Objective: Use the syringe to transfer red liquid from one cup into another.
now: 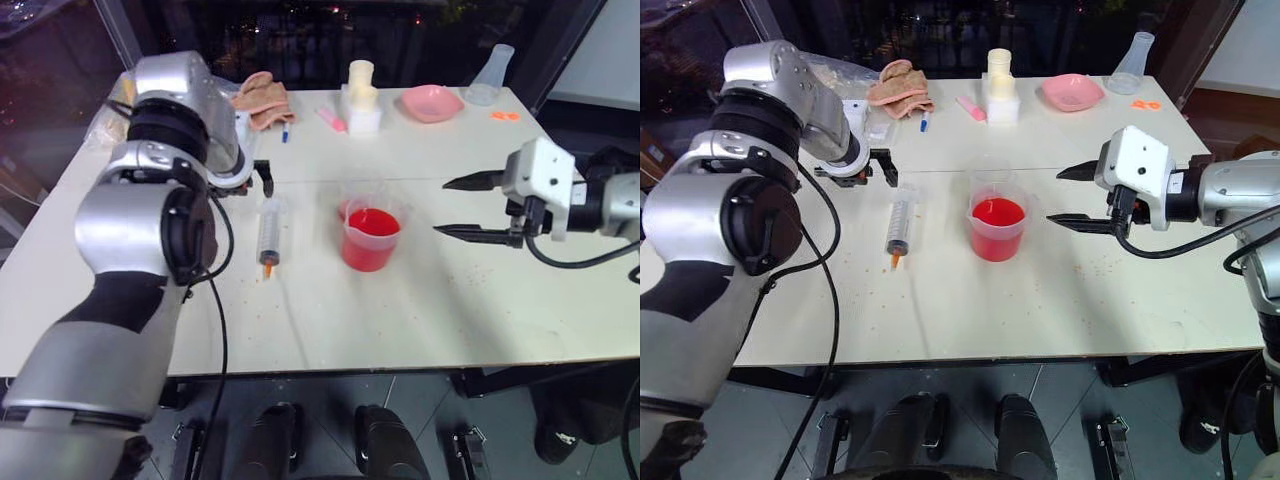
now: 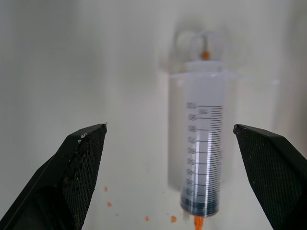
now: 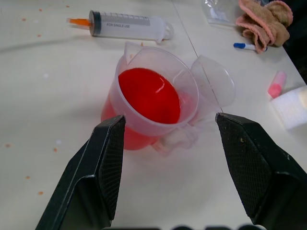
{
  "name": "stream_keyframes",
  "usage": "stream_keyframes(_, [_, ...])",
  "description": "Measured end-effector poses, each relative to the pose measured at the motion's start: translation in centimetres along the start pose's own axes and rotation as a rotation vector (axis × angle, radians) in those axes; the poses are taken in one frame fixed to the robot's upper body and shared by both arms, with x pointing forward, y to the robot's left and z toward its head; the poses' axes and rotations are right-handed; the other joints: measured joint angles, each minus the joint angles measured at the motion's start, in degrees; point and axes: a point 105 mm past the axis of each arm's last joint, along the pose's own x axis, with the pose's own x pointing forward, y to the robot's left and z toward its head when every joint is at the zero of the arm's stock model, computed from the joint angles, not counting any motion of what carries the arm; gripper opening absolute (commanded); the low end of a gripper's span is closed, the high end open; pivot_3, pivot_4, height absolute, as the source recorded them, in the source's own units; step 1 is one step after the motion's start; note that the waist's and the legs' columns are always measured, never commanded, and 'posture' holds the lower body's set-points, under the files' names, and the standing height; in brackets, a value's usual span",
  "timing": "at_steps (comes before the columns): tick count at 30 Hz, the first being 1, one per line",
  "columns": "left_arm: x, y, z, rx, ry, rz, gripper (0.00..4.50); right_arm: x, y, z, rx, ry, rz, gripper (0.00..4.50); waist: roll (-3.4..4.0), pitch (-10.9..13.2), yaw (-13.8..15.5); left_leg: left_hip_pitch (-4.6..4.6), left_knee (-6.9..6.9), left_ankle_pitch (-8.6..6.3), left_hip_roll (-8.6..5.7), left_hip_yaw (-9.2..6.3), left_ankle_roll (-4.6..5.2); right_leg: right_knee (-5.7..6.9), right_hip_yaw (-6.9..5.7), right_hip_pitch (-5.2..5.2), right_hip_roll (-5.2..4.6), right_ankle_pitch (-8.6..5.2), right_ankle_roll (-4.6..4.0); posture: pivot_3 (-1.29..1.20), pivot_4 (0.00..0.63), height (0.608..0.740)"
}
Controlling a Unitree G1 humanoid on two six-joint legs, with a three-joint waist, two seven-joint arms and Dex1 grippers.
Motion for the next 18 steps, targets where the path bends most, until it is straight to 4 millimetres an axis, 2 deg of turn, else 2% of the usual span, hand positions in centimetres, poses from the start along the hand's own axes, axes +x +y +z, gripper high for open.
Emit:
stream_keyframes(4, [0.7,-1.1,0.1,-0.036,-0.020,-0.011,4.48,0.2,0.1,-0.1,0.012,-0.004,-0.006,3.12,-0.01,0.0,0.2,-0.01,0.01,-0.06,-0.08,0.00,-0.10,-0.01,-0.03,0.02,-0.13,0.00,0.01,0.00,0.150,0.740])
stream_keyframes(10, [2.8,-2.1,-1.2,-0.057,0.011,-0.019,4.48,0.3,0.6,-0.3,0.031,-0.004,-0.005,3.12,-0.01,0.0,0.0,-0.01,0.00,-0.06,-0.07,0.01,-0.11,0.01,-0.03,0.01,-0.11,0.01,0.01,0.00,0.150,0.740])
stream_keyframes(18, [4.6,-2.1,-1.9,-0.080,0.011,-0.007,4.48,-0.1,0.8,-0.2,0.038,-0.004,-0.020,3.12,-0.01,0.0,0.0,0.00,0.01,-0.06,-0.08,0.01,-0.12,0.02,-0.03,0.01,-0.12,0.01,0.01,0.00,0.150,0.740])
